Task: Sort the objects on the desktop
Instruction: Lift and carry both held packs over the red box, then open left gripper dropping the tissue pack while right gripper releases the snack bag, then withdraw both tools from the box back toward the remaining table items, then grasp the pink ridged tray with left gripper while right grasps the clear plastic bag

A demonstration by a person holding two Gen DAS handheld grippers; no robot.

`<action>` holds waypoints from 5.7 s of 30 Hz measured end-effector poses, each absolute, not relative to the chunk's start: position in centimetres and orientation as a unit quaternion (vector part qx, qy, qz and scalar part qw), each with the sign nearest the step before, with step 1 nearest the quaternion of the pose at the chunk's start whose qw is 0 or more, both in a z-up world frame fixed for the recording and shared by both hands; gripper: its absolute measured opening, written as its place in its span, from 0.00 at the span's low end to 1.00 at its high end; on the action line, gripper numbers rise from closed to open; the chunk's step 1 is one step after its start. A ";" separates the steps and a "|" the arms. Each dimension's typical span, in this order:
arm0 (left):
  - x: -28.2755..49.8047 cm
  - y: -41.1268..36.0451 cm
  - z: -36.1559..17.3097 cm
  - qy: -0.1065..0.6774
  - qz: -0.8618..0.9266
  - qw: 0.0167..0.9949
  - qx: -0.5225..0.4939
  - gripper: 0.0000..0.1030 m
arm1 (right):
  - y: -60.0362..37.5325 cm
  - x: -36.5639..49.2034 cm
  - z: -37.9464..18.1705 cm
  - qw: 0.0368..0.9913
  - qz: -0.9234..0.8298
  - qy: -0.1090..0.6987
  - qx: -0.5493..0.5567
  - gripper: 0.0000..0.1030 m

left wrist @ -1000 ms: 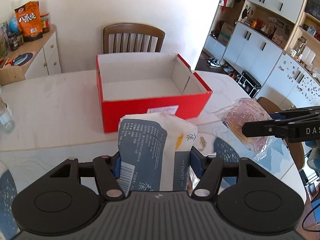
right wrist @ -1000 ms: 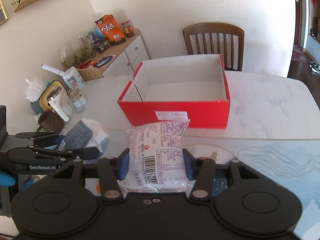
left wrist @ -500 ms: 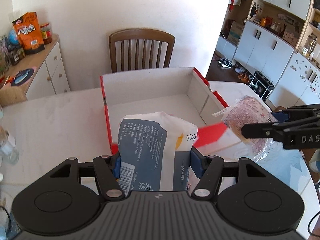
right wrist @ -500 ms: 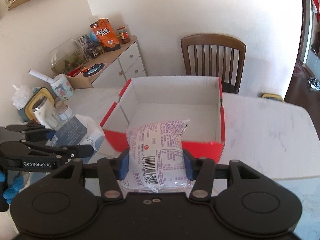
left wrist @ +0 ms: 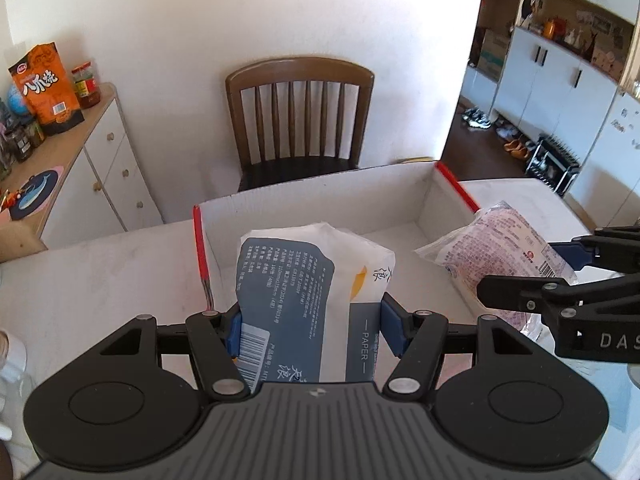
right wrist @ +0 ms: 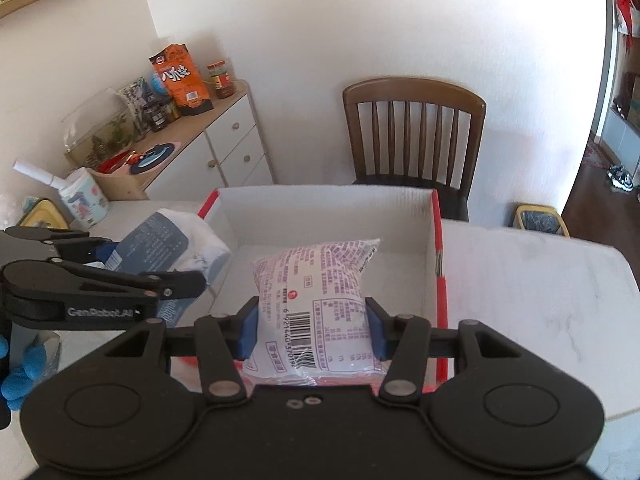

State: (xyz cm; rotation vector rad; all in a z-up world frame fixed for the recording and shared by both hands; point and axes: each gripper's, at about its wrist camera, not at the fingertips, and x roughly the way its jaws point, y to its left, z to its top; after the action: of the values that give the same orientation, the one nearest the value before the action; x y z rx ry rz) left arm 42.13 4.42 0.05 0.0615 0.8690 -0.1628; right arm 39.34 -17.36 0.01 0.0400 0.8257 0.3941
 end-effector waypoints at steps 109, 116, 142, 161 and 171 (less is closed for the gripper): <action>20.2 7.0 3.6 0.364 -0.121 0.923 -0.021 0.80 | -18.4 20.4 2.2 0.913 0.227 0.339 0.010 0.96; 18.3 7.3 2.8 0.362 -0.127 0.923 -0.028 0.87 | -18.6 18.9 1.3 0.913 0.224 0.340 0.013 0.98; 12.0 8.7 -4.1 0.376 -0.131 0.917 0.003 0.99 | -18.6 17.0 -3.8 0.909 0.183 0.375 0.009 0.98; 6.4 9.4 -10.6 0.416 -0.148 0.896 0.057 0.99 | -17.3 14.0 -7.5 0.893 0.179 0.412 0.003 0.97; 5.2 9.0 -12.8 0.428 -0.155 0.886 0.085 0.99 | -15.5 11.1 -10.4 0.881 0.178 0.438 -0.007 0.94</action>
State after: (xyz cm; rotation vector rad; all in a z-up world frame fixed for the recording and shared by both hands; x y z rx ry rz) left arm 5.20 9.02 -12.78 0.1771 0.8891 -0.3222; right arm 11.08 -15.47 -10.43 -0.0143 0.9117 0.3706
